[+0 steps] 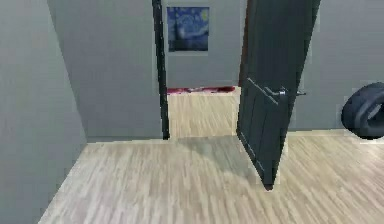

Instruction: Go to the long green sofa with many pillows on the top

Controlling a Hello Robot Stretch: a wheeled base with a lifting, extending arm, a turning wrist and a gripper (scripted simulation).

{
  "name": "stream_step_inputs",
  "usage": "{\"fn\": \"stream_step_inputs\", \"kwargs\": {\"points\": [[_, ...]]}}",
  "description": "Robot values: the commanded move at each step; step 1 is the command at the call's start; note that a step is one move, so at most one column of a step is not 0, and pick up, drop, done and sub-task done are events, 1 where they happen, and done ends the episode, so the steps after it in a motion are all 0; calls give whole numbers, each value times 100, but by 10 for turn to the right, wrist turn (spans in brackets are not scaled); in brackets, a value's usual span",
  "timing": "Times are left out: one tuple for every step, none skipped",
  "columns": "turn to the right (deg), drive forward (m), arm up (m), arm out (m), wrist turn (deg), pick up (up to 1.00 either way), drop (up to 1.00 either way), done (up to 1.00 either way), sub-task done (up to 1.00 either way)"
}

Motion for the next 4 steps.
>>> {"fn": "stream_step_inputs", "kwargs": {"points": [[0, 100, 0, 0, 0, 0, 0, 0, 0], [30, 0, 0, 0, 0, 0, 0, 0, 0], [0, 100, 0, 0, 0, 0, 0, 0, 0], [0, 25, 0, 0, 0, 0, 0, 0, 0]]}}
